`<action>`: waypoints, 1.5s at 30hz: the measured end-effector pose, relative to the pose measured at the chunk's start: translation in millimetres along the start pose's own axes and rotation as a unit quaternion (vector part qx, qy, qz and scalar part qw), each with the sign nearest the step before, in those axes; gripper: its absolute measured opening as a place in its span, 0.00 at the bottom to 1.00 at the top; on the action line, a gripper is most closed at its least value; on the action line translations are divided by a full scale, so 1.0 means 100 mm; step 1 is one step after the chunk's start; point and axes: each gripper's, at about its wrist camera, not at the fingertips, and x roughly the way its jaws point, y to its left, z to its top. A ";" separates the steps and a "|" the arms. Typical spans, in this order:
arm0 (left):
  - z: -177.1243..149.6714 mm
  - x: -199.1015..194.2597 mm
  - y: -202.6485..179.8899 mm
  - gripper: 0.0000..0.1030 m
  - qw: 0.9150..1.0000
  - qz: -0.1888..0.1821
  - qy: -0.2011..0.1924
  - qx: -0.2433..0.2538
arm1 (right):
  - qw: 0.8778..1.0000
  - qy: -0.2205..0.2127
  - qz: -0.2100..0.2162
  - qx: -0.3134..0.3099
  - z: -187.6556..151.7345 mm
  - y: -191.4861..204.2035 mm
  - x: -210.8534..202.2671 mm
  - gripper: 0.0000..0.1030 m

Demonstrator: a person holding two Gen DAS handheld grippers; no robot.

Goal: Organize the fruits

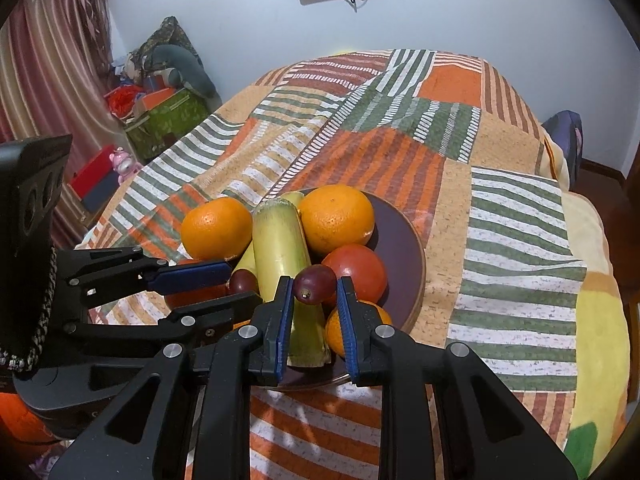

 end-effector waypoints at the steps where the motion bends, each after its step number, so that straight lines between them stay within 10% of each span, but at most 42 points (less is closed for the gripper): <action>1: 0.00 -0.01 0.00 0.33 1.000 -0.001 -0.001 -0.002 | 1.000 0.000 -0.001 0.000 0.00 0.00 0.00 0.21; 18: 0.08 -0.90 0.08 0.35 0.995 0.024 -0.097 -0.027 | 0.997 -0.071 -0.030 -0.003 0.14 0.12 -0.61 0.33; 31: -0.05 -2.28 -0.29 0.36 0.965 0.058 -0.258 0.000 | 0.977 -0.207 -0.038 -0.040 0.16 0.66 -1.77 0.33; 39: -0.29 -2.89 -0.44 0.62 0.943 0.073 -0.324 -0.004 | 0.959 -0.278 -0.038 -0.044 0.07 0.88 -2.27 0.35; 45: -0.40 -3.12 -0.44 0.76 0.933 0.077 -0.352 -0.018 | 0.949 -0.305 -0.065 -0.052 -0.03 1.02 -2.35 0.56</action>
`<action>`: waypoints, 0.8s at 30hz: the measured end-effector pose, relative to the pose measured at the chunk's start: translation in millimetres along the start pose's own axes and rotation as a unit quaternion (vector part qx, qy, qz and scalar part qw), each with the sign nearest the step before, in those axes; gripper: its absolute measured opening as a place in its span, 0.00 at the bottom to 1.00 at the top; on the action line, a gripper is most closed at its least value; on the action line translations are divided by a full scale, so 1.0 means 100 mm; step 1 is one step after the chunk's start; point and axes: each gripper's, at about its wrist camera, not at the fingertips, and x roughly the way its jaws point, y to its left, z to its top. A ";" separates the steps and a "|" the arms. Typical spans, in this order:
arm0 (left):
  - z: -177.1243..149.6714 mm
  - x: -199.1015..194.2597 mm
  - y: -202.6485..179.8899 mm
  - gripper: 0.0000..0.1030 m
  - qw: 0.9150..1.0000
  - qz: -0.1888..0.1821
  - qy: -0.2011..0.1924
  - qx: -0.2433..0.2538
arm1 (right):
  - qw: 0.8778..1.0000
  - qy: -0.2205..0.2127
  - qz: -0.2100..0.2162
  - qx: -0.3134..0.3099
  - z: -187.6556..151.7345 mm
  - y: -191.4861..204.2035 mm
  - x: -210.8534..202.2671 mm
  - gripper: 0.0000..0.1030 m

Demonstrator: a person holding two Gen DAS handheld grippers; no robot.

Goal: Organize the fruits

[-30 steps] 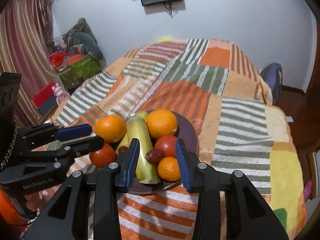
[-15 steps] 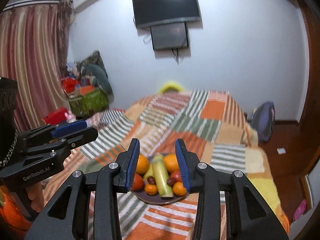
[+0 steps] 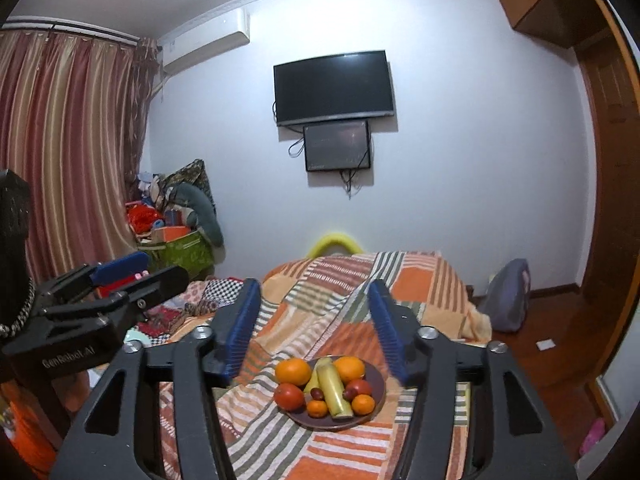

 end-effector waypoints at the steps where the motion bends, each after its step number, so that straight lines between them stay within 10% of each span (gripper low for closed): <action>1: 0.00 -0.03 0.00 0.79 1.000 0.002 -0.003 0.000 | 1.000 -0.003 -0.003 -0.001 -0.01 0.02 -0.02 0.60; 14: -0.04 -0.17 0.03 1.00 1.000 0.016 -0.011 -0.016 | 0.999 -0.024 -0.046 0.012 -0.07 0.04 -0.16 1.00; 24: -0.09 -0.18 -0.01 1.00 1.000 0.029 -0.010 -0.004 | 0.998 -0.025 -0.054 -0.006 -0.09 0.11 -0.23 1.00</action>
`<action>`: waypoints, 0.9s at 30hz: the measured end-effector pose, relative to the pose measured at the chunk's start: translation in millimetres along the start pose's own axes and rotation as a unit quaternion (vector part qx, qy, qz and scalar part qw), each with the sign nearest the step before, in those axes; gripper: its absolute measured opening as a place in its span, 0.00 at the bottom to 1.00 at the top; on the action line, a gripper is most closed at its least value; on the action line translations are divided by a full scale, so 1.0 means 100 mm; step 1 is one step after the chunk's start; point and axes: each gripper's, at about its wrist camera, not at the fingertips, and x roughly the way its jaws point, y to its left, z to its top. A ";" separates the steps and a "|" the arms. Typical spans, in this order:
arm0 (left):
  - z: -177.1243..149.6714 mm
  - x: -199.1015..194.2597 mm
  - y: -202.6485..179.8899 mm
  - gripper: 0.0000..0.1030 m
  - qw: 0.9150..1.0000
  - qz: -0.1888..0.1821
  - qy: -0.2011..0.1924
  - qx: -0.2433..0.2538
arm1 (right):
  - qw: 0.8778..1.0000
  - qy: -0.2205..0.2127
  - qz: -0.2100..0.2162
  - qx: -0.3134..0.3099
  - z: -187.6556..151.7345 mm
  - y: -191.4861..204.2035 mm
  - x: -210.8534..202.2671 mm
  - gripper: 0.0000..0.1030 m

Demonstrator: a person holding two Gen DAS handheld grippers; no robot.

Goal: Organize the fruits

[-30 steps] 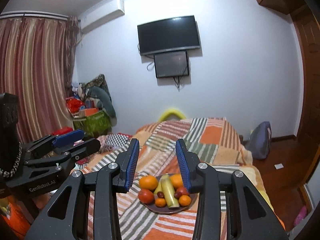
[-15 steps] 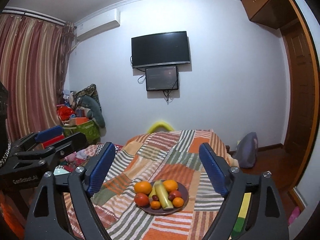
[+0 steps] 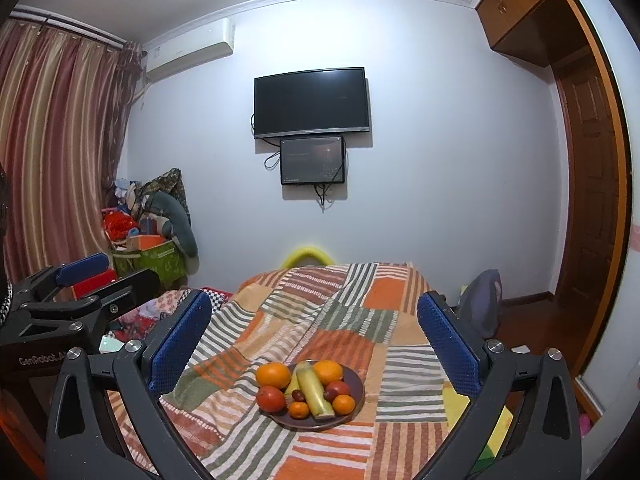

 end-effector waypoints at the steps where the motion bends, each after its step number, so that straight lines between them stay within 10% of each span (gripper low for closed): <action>1: 0.00 0.00 0.00 1.00 1.000 0.000 0.000 0.000 | 1.000 0.001 0.001 0.000 0.00 0.00 0.00 1.00; 27: -0.01 0.00 -0.04 1.00 1.000 0.004 0.000 0.006 | 1.000 0.001 -0.008 0.009 0.02 -0.07 -0.04 1.00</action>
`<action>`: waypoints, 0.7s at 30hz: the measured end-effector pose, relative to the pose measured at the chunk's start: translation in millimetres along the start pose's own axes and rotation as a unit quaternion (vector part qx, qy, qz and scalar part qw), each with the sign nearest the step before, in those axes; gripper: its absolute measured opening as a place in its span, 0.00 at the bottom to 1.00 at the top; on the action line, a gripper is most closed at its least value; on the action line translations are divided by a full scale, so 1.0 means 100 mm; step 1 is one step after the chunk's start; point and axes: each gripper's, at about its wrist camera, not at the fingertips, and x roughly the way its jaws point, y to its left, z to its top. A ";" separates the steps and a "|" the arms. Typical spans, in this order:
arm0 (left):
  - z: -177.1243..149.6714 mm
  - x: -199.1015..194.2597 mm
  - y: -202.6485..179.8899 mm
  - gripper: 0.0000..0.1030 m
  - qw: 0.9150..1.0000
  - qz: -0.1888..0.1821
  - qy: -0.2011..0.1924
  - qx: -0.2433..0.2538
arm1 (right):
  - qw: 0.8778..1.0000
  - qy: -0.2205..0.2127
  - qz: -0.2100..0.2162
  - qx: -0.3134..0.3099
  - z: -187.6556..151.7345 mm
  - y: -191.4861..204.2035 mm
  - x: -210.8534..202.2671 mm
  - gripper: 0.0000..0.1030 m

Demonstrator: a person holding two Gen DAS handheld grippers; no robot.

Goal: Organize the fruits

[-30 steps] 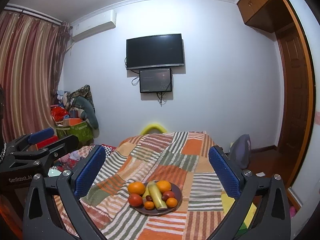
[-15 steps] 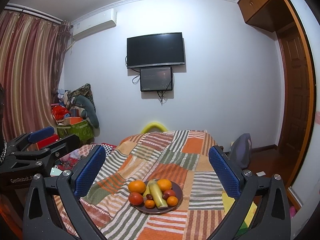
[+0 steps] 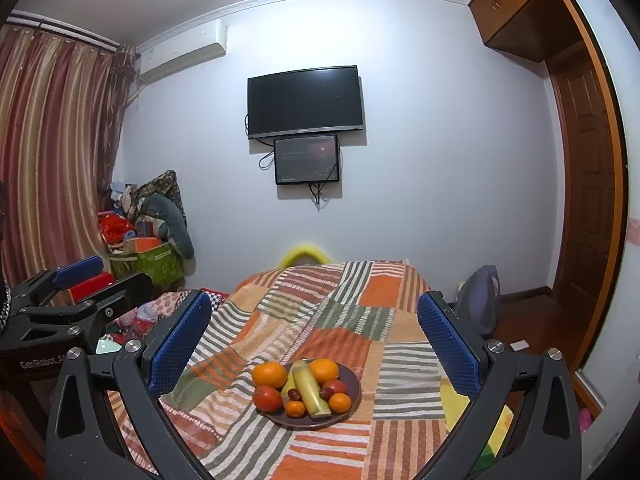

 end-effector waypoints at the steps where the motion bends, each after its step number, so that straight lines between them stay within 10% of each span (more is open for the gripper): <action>1: 0.00 0.00 0.00 1.00 1.000 0.000 0.000 0.001 | 1.000 -0.001 0.000 0.001 0.00 0.00 0.00 1.00; 21: 0.01 0.02 -0.02 1.00 1.000 -0.025 0.007 0.001 | 1.000 -0.004 0.000 0.005 0.03 -0.04 -0.03 1.00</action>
